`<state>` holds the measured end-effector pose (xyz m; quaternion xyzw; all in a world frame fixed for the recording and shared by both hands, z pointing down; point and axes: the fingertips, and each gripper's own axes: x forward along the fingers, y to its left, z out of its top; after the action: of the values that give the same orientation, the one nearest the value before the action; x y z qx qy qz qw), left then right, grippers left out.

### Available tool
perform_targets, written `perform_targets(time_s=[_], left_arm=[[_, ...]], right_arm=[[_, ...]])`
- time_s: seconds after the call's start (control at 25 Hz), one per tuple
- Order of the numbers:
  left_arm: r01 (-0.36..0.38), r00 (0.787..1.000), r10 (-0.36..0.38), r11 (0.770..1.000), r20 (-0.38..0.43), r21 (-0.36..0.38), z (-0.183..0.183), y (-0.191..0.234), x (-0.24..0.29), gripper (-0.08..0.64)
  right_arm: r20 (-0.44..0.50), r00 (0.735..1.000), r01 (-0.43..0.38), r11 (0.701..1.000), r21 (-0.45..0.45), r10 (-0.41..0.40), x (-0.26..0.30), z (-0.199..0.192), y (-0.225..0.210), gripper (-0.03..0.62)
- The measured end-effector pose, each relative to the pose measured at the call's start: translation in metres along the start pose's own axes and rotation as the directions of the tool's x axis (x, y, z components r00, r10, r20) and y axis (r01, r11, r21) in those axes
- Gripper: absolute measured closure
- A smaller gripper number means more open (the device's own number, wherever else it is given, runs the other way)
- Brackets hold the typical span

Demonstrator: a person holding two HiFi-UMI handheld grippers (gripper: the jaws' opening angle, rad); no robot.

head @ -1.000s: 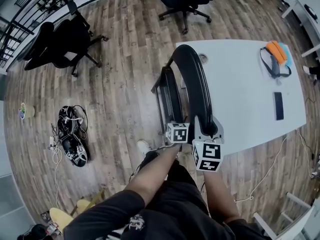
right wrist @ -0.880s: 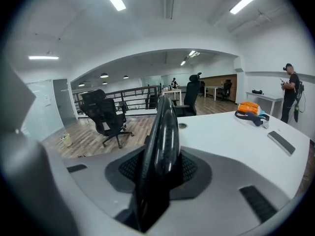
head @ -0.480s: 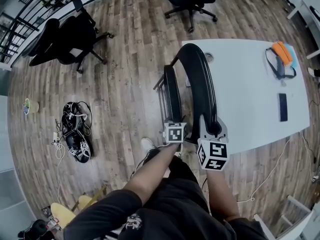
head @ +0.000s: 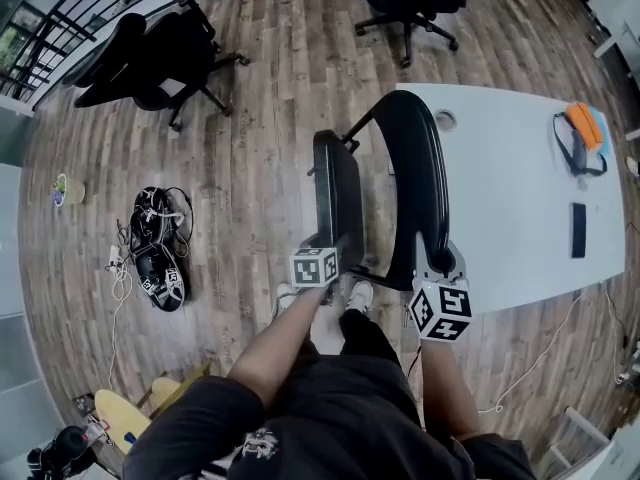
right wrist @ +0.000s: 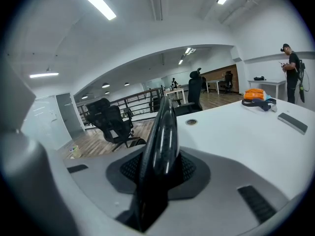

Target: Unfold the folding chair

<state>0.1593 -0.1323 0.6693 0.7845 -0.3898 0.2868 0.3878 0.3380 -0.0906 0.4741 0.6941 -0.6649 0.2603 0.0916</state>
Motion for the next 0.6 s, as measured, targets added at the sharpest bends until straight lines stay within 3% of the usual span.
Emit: perform_targets(time_s=[0.28, 0.6], left_arm=[[0.037, 0.999, -0.035, 0.998, 0.030, -0.060, -0.007, 0.072, -0.026, 0.354], [0.136, 0.990, -0.130, 0.980, 0.052, -0.143, -0.030, 0.144, -0.035, 0.348]], right_arm=[[0.029, 0.999, -0.028, 0.999, 0.036, 0.027, 0.007, -0.009, 0.032, 0.486], [0.058, 0.997, -0.053, 0.997, 0.060, 0.050, 0.018, -0.023, 0.065, 0.491]])
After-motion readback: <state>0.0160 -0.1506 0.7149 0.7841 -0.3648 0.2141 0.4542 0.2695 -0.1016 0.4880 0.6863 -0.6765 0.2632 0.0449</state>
